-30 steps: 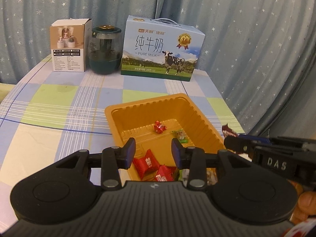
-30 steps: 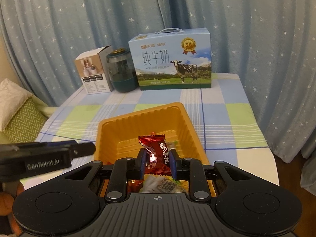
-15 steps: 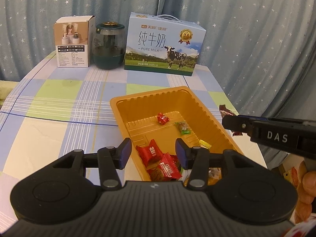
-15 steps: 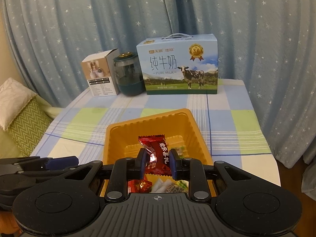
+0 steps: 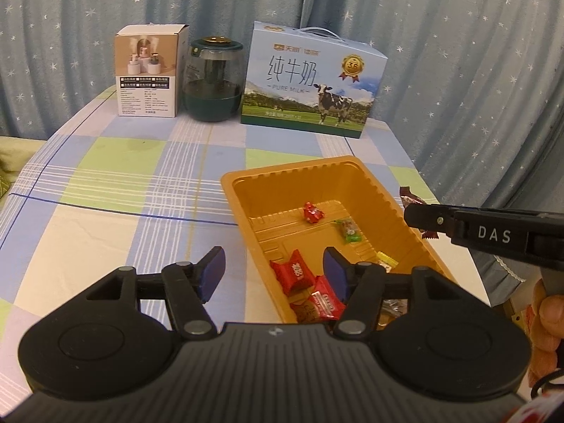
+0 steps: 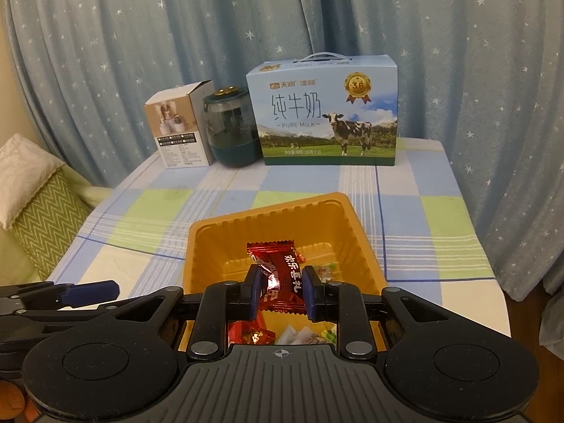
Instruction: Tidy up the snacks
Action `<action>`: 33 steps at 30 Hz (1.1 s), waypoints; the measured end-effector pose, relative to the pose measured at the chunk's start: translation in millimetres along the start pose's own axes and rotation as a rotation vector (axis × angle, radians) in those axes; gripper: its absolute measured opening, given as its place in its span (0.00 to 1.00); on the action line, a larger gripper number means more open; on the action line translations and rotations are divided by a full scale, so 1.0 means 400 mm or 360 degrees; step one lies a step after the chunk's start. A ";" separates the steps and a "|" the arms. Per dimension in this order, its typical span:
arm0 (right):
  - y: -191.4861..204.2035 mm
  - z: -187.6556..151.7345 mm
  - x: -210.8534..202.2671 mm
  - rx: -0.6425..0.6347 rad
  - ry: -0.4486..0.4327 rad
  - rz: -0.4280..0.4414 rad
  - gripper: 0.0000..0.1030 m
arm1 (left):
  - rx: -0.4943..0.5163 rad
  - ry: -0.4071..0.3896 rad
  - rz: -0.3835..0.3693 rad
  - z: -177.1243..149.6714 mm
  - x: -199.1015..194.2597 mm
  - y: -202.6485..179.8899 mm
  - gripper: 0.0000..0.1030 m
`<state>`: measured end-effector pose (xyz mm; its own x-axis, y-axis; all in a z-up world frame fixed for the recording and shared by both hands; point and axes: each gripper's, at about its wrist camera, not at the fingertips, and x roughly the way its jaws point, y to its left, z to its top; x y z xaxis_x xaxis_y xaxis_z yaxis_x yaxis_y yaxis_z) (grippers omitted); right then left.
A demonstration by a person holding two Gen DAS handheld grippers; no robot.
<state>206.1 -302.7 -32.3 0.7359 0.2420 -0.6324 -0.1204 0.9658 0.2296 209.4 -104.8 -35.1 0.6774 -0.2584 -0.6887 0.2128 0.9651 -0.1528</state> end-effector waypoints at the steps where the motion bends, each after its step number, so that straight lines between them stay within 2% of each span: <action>1: 0.000 0.002 0.004 0.0002 -0.0001 0.0001 0.24 | -0.0003 0.0000 0.0002 0.000 0.000 0.003 0.57; 8: -0.006 0.018 0.033 0.0019 -0.0020 0.0055 0.25 | -0.0019 0.0000 0.0012 -0.005 -0.004 0.018 0.63; 10: -0.012 0.021 0.037 0.0043 -0.0038 0.0070 0.26 | -0.0023 -0.0004 0.0014 -0.006 -0.006 0.020 0.72; 11: -0.018 0.021 0.035 0.0068 -0.0052 0.0072 0.40 | -0.0022 -0.0006 0.0015 -0.007 -0.008 0.021 0.73; 12: -0.024 0.021 0.031 0.0100 -0.0072 0.0075 0.59 | -0.0020 -0.0008 0.0019 -0.008 -0.009 0.022 0.76; 13: -0.032 0.019 0.025 0.0131 -0.0094 0.0078 0.63 | -0.0020 -0.0011 0.0028 -0.010 -0.011 0.022 0.78; 18: -0.063 0.002 0.003 0.0190 -0.0087 0.0045 0.64 | -0.0020 -0.0005 0.0055 -0.022 -0.018 0.022 0.81; 29: -0.080 -0.084 -0.084 0.0256 -0.0004 -0.0014 0.64 | 0.0007 -0.0011 0.0118 -0.071 -0.069 -0.011 1.00; 33: -0.069 -0.118 -0.132 0.0254 0.0015 -0.0013 0.64 | 0.0016 -0.0013 0.0131 -0.091 -0.106 -0.031 1.00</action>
<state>139.0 -337.7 -40.3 0.7302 0.2356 -0.6413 -0.0064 0.9410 0.3384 152.5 -104.2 -29.6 0.6987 -0.1783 -0.6928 0.1630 0.9826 -0.0886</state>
